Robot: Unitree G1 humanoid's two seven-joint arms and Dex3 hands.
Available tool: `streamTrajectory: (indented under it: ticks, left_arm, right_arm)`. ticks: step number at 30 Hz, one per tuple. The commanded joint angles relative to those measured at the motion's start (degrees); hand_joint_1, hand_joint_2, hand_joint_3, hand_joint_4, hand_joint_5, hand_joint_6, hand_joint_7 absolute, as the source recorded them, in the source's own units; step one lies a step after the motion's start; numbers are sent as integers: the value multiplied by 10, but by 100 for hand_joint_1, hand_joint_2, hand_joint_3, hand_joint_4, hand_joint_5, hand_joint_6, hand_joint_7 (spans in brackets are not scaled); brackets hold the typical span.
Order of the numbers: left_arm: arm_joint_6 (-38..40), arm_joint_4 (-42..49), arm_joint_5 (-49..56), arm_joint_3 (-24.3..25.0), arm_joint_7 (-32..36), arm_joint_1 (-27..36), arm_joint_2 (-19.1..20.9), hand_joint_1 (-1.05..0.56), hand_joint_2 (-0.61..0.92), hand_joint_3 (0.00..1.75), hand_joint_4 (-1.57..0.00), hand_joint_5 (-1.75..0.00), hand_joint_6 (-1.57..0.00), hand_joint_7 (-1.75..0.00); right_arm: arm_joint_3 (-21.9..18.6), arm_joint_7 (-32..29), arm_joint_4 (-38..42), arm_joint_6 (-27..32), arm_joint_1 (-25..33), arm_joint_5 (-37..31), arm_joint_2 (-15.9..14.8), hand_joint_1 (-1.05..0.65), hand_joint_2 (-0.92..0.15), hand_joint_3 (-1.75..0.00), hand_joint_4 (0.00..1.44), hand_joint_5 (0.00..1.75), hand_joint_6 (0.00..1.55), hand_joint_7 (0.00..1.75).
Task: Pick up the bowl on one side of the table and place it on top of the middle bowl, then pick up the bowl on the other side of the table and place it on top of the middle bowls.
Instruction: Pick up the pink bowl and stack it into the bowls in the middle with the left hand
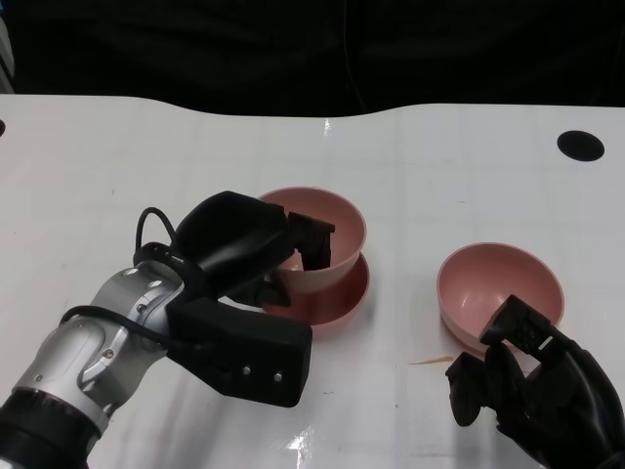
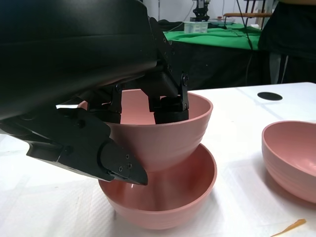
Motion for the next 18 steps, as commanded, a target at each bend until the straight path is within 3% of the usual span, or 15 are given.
streamTrajectory:
  ticks: [1, 4, 6, 9, 11, 12, 18]
  left_arm:
    - [-6, 6, -4, -5, -2, -11, 3, -13, 92, 5, -78, -138, -92, -76]
    - [-5, 4, -6, -8, -9, -9, 2, -12, 89, 2, -79, -135, -95, -72]
    - [-9, 7, -9, -9, -7, -9, 2, -10, 89, 1, -78, -138, -93, -78]
    - [-13, 14, -8, -12, -1, -10, 1, -9, 89, 0, -71, -155, -83, -101]
    - [-18, 23, -5, -15, 6, -10, 1, -10, 88, 0, -64, -170, -67, -137]
    - [-20, 26, -3, -16, 9, -11, 1, -10, 87, 0, -63, -172, -64, -144]
    - [-22, 32, 2, -21, 15, -11, 1, -8, 87, 0, -63, -175, -59, -155]
  right_arm:
    - [-4, -2, -9, -3, 3, 3, -1, -1, -53, -132, 97, 175, 69, 174]
    - [-4, -1, -10, -3, 4, 4, -1, -1, -54, -132, 96, 175, 68, 174]
    - [-3, -2, -10, -4, 4, 3, 0, -1, -53, -132, 96, 175, 68, 175]
    - [-2, -5, -13, -3, 5, 0, -1, -1, -53, -133, 96, 175, 68, 175]
    - [0, -9, -18, -7, 8, -6, -1, -1, -51, -136, 96, 175, 69, 175]
    - [1, -8, -17, -10, 9, -7, 0, -1, -51, -136, 96, 175, 68, 175]
    - [-1, -1, -16, -2, 8, 4, -2, -1, -51, -136, 95, 175, 68, 175]
